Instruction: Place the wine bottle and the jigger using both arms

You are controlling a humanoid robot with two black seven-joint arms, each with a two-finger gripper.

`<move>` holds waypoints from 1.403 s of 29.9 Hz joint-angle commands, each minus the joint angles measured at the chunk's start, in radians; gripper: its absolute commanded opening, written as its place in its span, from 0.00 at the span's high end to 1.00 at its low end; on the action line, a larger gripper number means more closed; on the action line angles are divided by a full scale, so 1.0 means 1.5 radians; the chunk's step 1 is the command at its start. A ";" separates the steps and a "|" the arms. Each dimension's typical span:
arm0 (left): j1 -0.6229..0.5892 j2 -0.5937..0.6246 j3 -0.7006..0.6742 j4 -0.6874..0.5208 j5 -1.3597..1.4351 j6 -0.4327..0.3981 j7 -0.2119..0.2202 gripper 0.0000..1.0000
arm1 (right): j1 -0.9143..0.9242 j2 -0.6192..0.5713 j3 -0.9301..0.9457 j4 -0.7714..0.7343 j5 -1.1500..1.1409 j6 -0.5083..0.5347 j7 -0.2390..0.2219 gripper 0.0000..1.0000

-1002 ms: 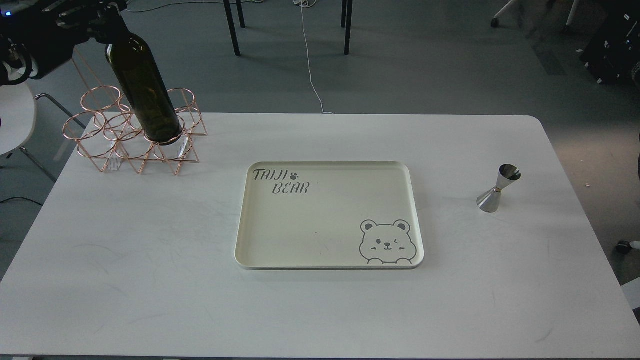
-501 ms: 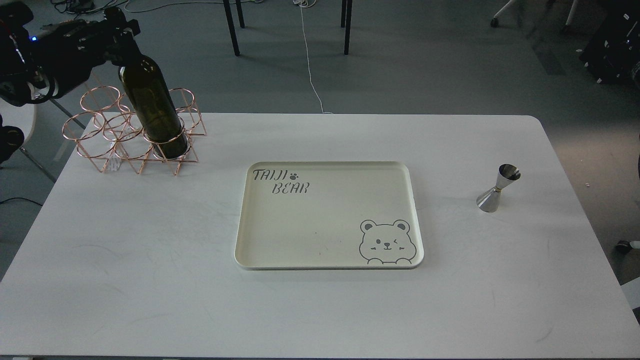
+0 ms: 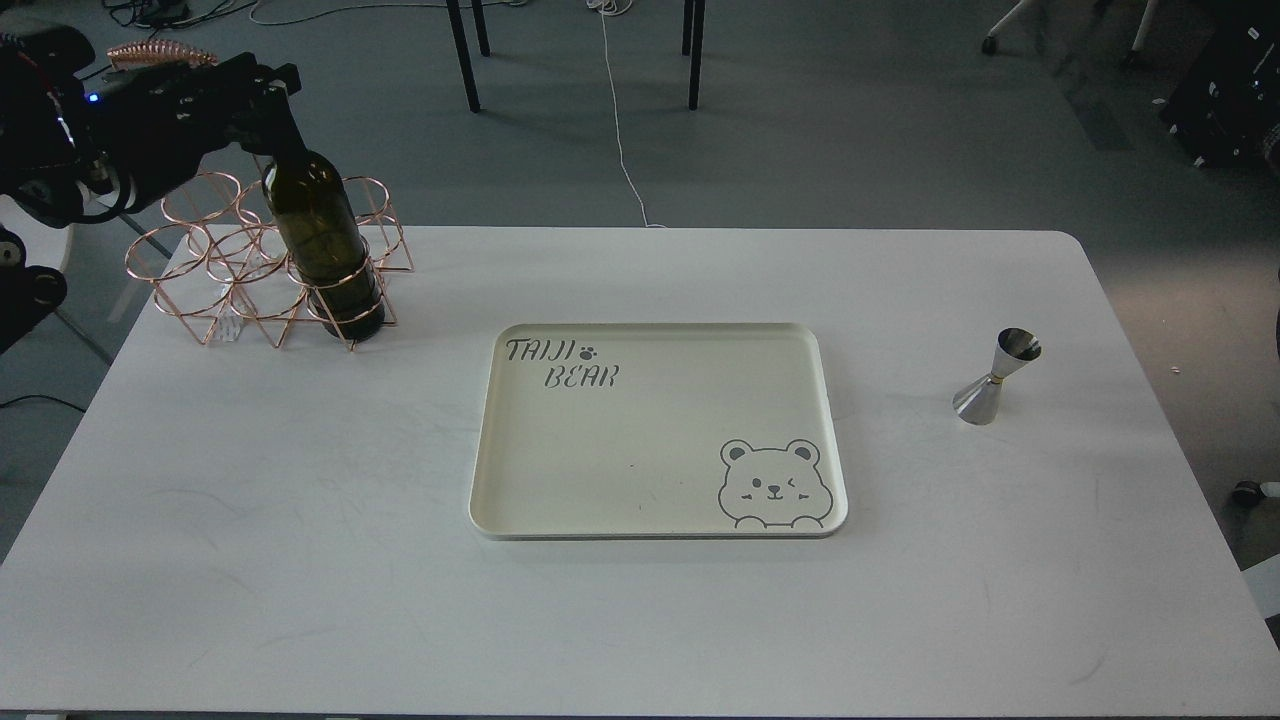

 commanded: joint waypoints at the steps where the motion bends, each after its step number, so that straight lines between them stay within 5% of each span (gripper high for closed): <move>1: -0.001 0.001 -0.001 0.000 0.000 -0.001 -0.001 0.37 | 0.000 0.000 0.000 0.000 0.000 0.000 0.000 0.02; 4: -0.001 0.001 -0.004 0.000 -0.002 -0.001 -0.001 0.34 | 0.000 -0.001 0.000 0.000 0.000 0.000 0.000 0.02; 9: -0.005 0.005 -0.011 0.000 -0.116 0.032 -0.003 0.06 | -0.001 -0.001 0.001 0.000 0.000 0.000 0.000 0.02; 25: 0.000 0.055 -0.011 0.045 -0.832 0.064 -0.012 0.02 | -0.008 -0.021 0.005 -0.004 0.012 -0.009 0.000 0.01; 28: 0.004 0.053 -0.010 0.062 -0.954 0.058 -0.049 0.02 | -0.026 -0.022 0.005 -0.010 0.086 -0.004 0.000 0.01; 31: 0.019 0.043 -0.009 0.110 -1.085 0.001 -0.087 0.02 | -0.056 -0.022 -0.003 -0.018 0.152 -0.003 0.000 0.01; 36: 0.064 0.004 -0.010 0.197 -1.248 -0.141 -0.093 0.02 | -0.065 -0.014 0.009 -0.027 0.187 -0.007 -0.007 0.01; 42: 0.097 -0.043 -0.012 0.275 -1.378 -0.191 -0.091 0.02 | -0.078 -0.006 0.007 -0.037 0.354 -0.002 -0.079 0.01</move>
